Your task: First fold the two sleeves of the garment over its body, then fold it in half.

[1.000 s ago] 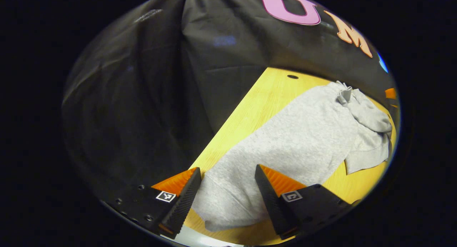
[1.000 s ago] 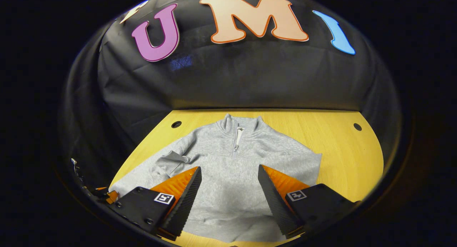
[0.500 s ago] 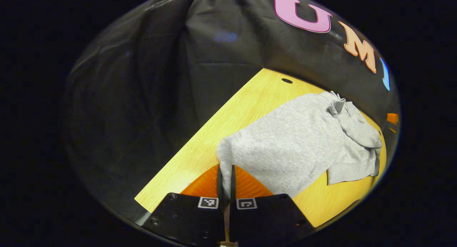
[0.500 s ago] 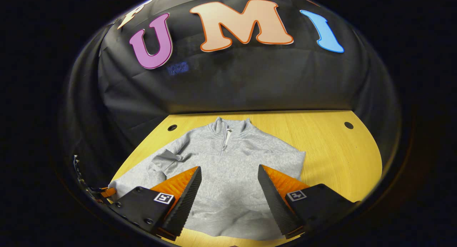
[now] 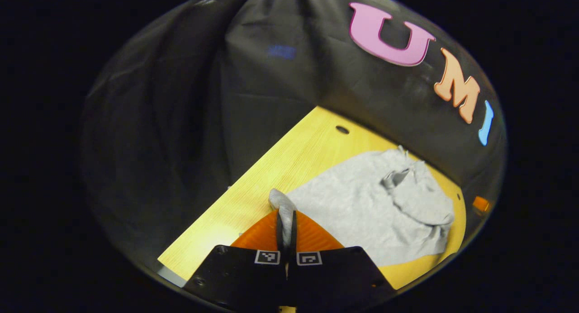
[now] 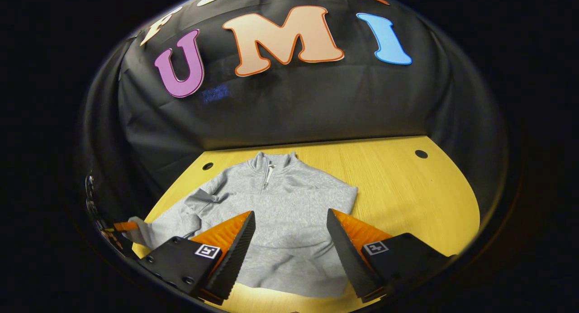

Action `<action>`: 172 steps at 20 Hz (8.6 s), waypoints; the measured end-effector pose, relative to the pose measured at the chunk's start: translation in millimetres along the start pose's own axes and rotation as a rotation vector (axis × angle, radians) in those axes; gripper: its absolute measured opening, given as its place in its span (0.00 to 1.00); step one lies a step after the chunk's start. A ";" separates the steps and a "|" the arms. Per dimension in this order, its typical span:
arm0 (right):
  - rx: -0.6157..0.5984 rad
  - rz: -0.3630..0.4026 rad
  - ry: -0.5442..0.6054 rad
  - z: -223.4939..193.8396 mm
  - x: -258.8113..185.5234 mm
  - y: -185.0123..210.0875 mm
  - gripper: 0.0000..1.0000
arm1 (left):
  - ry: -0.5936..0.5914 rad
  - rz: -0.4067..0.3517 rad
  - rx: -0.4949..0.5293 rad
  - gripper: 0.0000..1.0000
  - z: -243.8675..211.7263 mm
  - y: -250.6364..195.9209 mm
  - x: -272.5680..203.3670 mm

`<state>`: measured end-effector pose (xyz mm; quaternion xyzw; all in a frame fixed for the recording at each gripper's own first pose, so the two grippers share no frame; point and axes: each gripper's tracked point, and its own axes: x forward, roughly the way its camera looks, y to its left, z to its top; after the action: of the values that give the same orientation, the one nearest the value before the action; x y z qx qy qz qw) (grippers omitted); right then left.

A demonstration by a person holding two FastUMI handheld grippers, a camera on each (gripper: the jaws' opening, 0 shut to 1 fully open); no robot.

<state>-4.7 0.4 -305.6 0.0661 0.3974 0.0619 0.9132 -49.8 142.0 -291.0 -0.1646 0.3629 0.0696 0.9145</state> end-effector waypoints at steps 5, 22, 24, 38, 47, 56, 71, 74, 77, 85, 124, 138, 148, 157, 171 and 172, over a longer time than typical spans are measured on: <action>0.024 -0.022 -0.018 -9.1 -26.2 -13.9 0.98 | -0.056 -0.101 0.061 0.00 46.2 -64.3 15.3; 0.098 -0.134 -0.026 -43.5 -89.1 -107.4 0.98 | -0.083 -0.399 0.276 0.00 62.7 -300.0 38.0; 0.106 -0.151 -0.025 -48.8 -97.1 -119.7 0.98 | -0.075 -0.437 0.299 0.00 55.1 -330.9 37.8; 0.140 -0.209 0.006 -83.9 -128.4 -158.6 0.98 | 0.079 -0.596 0.503 0.00 -47.6 -479.7 50.6; 0.105 -0.172 0.020 -87.9 -124.4 -141.5 0.98 | 0.080 -0.600 0.450 0.76 -67.9 -495.4 51.7; 0.071 -0.097 0.017 -75.2 -88.2 -101.9 0.95 | -0.074 -0.504 0.361 0.95 -12.2 -382.1 27.1; 0.038 -0.088 0.096 -101.3 -37.4 -71.1 0.99 | 0.043 -0.242 0.356 0.95 -85.3 -184.4 12.8; 0.019 -0.100 0.128 -118.2 -28.6 -68.4 0.95 | 0.094 -0.202 0.345 0.96 -111.1 -159.3 14.8; 0.003 -0.115 0.164 -135.1 -23.3 -68.3 0.99 | 0.139 -0.169 0.349 0.96 -133.1 -141.7 19.5; -0.031 -0.142 0.256 -171.7 -13.5 -71.3 0.96 | 0.169 -0.147 0.385 0.95 -154.8 -126.0 22.6; 0.183 0.119 0.320 -131.0 -29.7 -35.7 0.03 | 0.298 -0.322 0.237 0.00 -110.7 -174.0 -1.8; 0.393 0.205 0.250 -39.1 -20.0 -15.3 0.03 | 0.240 -0.391 0.179 0.00 -14.2 -200.4 13.1; 0.657 0.158 0.278 -9.2 37.9 -27.1 0.03 | 0.285 -0.452 0.059 0.00 26.1 -226.9 70.3; 0.786 0.067 0.340 -30.9 106.8 -37.1 0.04 | 0.399 -0.428 0.028 0.00 8.0 -229.8 131.0; 0.769 0.092 0.143 18.2 140.2 -40.6 0.70 | 0.256 -0.337 -0.136 0.80 48.5 -257.5 166.1; 0.736 0.084 0.109 25.1 137.9 -43.3 0.84 | 0.208 -0.336 -0.147 0.90 61.2 -257.9 163.7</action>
<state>109.6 -21.1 -394.9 0.4026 0.4380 -0.0443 0.8025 172.0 -76.7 -297.0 -0.2952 0.4165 -0.0751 0.8566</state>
